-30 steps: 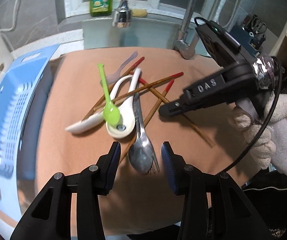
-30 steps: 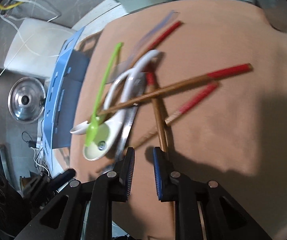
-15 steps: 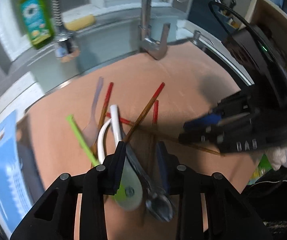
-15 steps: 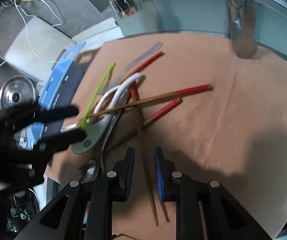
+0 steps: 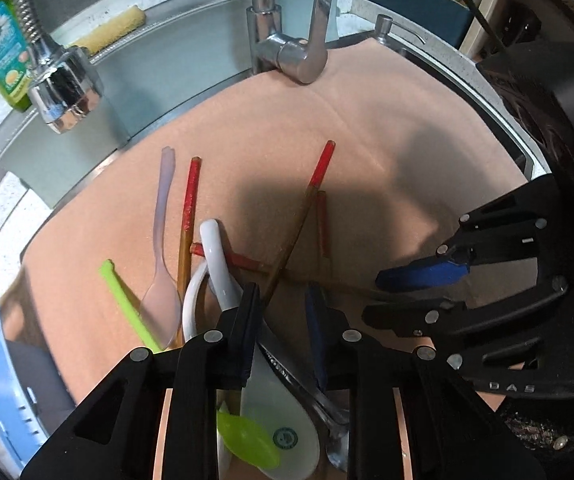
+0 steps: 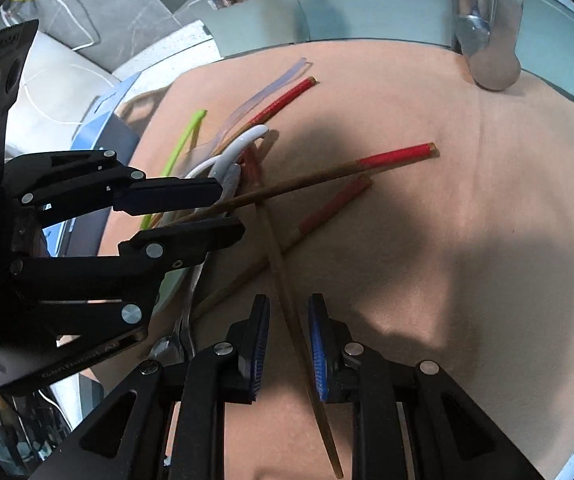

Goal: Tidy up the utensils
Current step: 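Close the right gripper on a red-tipped chopstick and pull it free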

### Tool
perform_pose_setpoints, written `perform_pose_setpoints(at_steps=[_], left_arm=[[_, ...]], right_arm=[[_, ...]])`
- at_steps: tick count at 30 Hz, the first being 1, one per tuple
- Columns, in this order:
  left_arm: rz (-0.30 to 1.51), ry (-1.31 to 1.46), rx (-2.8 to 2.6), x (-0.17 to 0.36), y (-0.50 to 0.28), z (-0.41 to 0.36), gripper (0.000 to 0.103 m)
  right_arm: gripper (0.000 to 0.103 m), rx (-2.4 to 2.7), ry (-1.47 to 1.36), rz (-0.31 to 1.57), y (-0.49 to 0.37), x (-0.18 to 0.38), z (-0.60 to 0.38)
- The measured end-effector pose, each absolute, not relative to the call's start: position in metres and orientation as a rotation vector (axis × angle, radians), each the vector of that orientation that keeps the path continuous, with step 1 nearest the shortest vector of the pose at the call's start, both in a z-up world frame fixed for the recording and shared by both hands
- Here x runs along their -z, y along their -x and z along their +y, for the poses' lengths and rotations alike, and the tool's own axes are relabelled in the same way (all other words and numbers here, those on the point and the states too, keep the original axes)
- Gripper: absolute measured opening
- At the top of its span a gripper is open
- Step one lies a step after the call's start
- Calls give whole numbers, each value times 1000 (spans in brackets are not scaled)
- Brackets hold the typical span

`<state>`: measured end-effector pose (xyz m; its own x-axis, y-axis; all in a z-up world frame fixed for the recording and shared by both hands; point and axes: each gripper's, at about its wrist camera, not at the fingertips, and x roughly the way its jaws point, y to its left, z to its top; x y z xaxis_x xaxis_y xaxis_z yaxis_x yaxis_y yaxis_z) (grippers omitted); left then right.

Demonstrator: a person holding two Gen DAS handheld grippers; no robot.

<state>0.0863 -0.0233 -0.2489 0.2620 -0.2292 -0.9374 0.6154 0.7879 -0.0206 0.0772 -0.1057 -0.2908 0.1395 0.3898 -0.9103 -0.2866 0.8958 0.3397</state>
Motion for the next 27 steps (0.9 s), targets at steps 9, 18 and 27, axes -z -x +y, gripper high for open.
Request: perform_pose_setpoints(at_steps=[9, 18, 27], left_arm=[[1207, -364, 598, 258, -95, -31, 11], [1199, -337, 553, 262, -106, -49, 11], [1195, -276, 559, 260, -110, -67, 13]], right_arm=[[6, -394, -230, 1343, -75, 296, -132], [6, -256, -316, 1310, -62, 294, -180], [6, -170, -379, 1294, -63, 297, -217]])
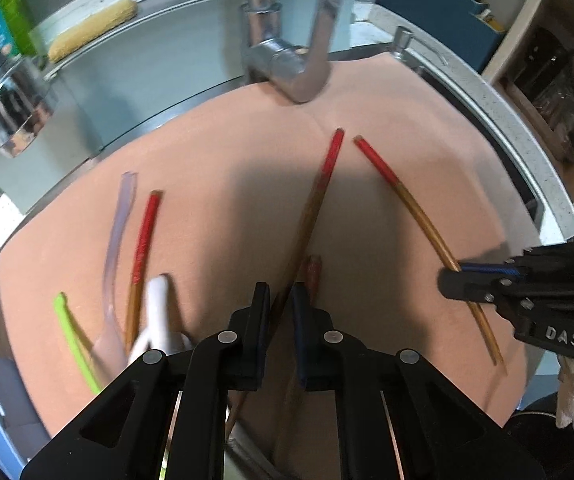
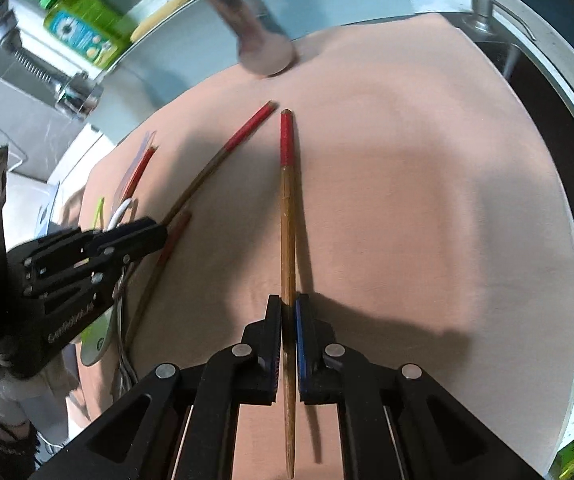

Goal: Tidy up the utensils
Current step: 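Close the right gripper on a red-tipped chopstick and pull it free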

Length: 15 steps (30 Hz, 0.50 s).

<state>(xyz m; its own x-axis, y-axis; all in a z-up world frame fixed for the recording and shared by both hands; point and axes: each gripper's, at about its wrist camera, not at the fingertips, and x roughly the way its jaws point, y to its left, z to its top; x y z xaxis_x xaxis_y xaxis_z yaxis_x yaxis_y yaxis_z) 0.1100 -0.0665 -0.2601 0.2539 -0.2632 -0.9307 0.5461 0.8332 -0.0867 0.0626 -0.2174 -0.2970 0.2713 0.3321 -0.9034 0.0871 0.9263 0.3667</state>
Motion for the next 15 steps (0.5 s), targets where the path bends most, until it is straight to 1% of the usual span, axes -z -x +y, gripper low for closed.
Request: perform_pose_setpoints(at_steps=[2, 3, 4, 5, 8, 15], left_arm=[[1190, -265, 582, 256, -111, -72, 16], [1181, -276, 584, 254, -112, -76, 23], [1177, -285, 588, 254, -114, -80, 26], [1174, -296, 589, 254, -116, -84, 27], [1185, -324, 590, 258, -127, -96, 27], [1219, -415, 613, 272, -147, -119, 27]], right_arm=[[7, -167, -372, 1289, -66, 296, -220], [7, -170, -367, 1292, -67, 296, -222], [11, -174, -366, 1296, -69, 296, -223], [17, -177, -365, 1297, -69, 295, -226], [22, -176, -327, 1289, -74, 293, -226], [23, -182, -261, 1291, -80, 295, -221]])
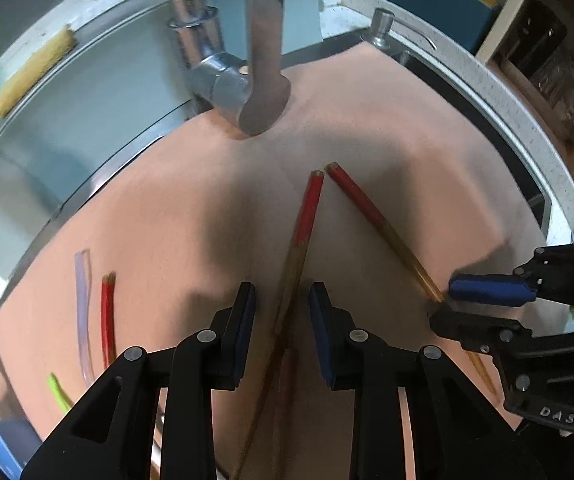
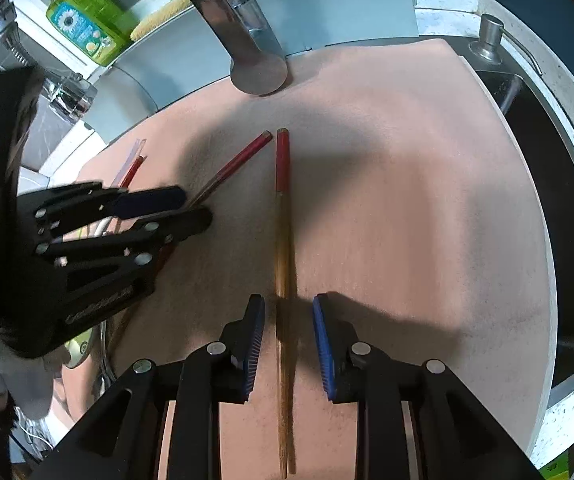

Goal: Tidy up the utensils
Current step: 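Close the right gripper on a red-tipped chopstick and pull it free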

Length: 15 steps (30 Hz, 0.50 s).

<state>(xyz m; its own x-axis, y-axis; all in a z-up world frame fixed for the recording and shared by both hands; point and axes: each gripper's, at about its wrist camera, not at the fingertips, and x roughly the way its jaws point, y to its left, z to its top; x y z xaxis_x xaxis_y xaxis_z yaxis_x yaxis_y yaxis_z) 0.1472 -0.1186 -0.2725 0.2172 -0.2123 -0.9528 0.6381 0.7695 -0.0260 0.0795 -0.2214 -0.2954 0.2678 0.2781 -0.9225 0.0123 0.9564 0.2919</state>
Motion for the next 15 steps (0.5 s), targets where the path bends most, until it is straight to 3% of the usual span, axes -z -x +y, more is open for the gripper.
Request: perform_pose_setpoints(at_steps=[12, 15], left_arm=[[1261, -429, 640, 272, -163, -117, 11], [1261, -418, 632, 270, -164, -113, 11]], right_arm=[[22, -170, -100, 1276, -93, 296, -201], [14, -170, -119, 1271, -92, 297, -208]])
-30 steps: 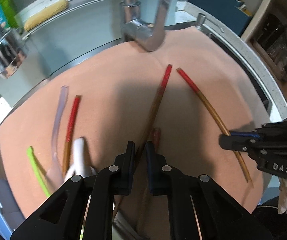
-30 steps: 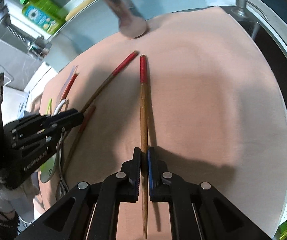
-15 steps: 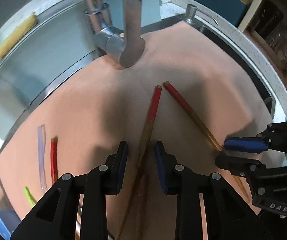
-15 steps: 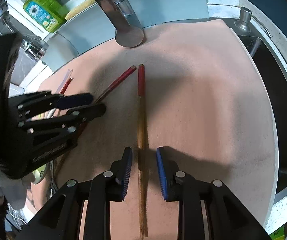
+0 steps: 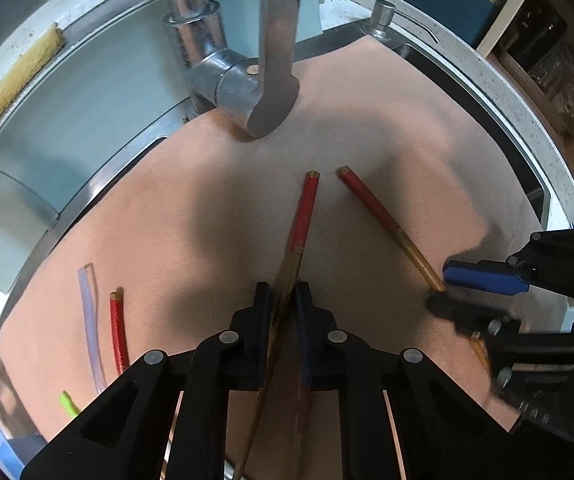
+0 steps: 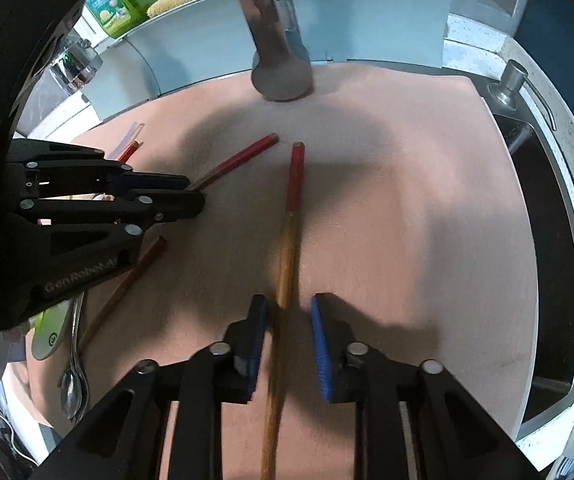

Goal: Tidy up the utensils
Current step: 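Close the right gripper on a red-tipped chopstick and pull it free, then carry the chopstick with the right gripper into the blue drainer basket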

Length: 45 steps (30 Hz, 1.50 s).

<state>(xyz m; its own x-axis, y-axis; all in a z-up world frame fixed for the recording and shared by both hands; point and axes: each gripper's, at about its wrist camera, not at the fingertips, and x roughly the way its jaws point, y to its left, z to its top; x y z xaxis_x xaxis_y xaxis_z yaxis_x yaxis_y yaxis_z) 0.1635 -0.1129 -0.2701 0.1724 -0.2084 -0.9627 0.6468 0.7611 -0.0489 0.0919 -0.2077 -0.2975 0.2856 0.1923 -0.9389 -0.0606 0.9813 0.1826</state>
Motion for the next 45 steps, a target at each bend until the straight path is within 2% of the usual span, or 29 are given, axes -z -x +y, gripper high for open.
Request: perform_pose_setpoints(at_steps=[3, 8, 10, 11, 12, 17, 19, 22, 24, 26, 37, 45], left_arm=[[1247, -425, 599, 269, -168, -106, 11], [1250, -441, 591, 270, -170, -102, 11], [1250, -437, 586, 269, -168, -98, 18], [1255, -431, 578, 269, -167, -95, 31], [1255, -432, 574, 268, -166, -91, 36], [1247, -475, 588, 270, -155, -78, 37], [1249, -470, 590, 270, -157, -78, 35], [1238, -482, 608, 269, -159, -83, 23], [1240, -456, 613, 267, -161, -81, 8], [1252, -399, 614, 265, -162, -75, 5], [1195, -212, 640, 232, -157, -73, 5], [1106, -178, 699, 195, -156, -86, 5]], right_arm=[[6, -171, -170, 1279, -92, 299, -219], [6, -177, -186, 1283, -91, 299, -224], [6, -180, -182, 1284, -91, 299, -224], [6, -182, -185, 1286, -91, 300, -223], [6, -184, -191, 1289, -91, 300, -224], [7, -198, -199, 1303, -95, 301, -228], [7, -200, -191, 1306, -98, 301, -227], [7, -195, -170, 1305, -101, 299, -222], [7, -192, -168, 1299, -102, 298, -220], [6, -190, -204, 1296, -101, 299, -223], [6, -173, -445, 1260, -84, 293, -260], [6, -163, -499, 1143, -75, 252, -277]])
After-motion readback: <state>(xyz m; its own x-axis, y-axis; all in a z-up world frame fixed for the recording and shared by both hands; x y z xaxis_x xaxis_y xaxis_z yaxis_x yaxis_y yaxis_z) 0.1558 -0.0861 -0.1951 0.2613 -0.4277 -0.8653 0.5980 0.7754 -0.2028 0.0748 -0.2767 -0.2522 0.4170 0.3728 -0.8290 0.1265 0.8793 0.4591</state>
